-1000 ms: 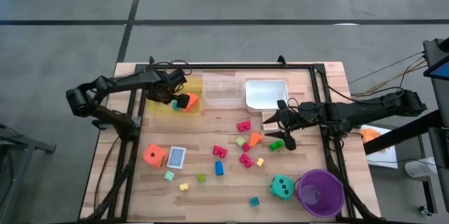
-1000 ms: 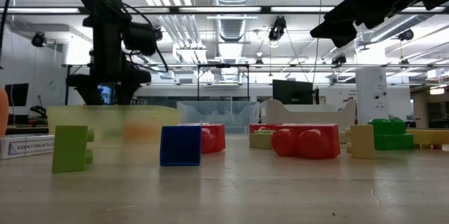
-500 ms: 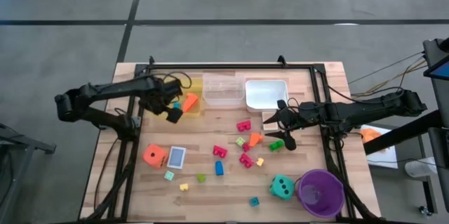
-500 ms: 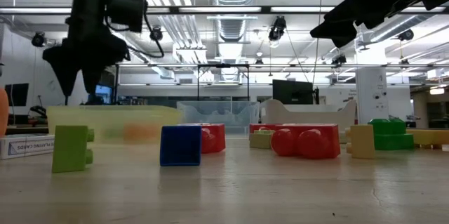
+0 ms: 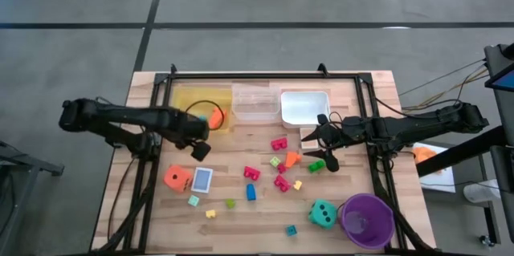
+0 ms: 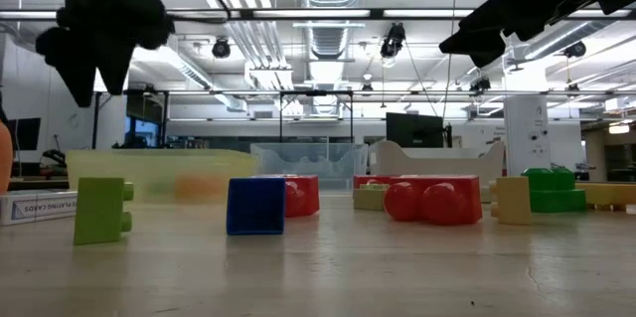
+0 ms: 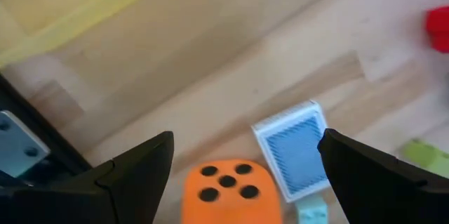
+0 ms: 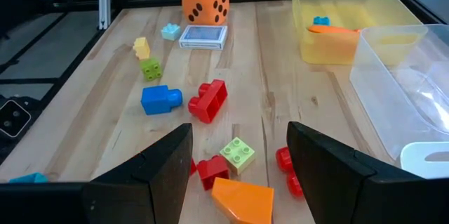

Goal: Pick & Place Toys
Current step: Put the orange dice into the transparent bin

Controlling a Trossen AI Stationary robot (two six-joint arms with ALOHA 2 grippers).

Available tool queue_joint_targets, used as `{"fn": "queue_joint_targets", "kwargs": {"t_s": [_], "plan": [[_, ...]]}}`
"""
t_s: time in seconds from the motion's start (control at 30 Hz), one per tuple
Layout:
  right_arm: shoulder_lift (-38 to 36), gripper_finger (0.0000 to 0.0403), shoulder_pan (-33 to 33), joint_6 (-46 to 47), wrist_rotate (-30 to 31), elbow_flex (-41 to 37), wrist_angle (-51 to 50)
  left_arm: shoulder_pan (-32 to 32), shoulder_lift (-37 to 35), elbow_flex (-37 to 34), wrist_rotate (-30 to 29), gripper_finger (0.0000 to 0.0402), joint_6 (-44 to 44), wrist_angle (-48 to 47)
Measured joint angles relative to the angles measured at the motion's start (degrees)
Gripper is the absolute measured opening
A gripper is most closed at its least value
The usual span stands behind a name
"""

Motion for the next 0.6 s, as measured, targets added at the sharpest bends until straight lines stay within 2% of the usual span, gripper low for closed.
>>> {"fn": "queue_joint_targets", "kwargs": {"t_s": [0.4, 0.6], "plan": [[0.00, 0.0230, 0.00, -1.05, 0.00, 0.00, -0.06, -19.64, 0.31, 3.59, -7.97, 0.0351, -17.98, -0.30], [0.00, 0.0230, -0.01, -1.00, 0.00, 0.00, -0.07, -27.59, 2.72, 3.58, -9.28, 0.0352, -26.21, -1.83]]}}
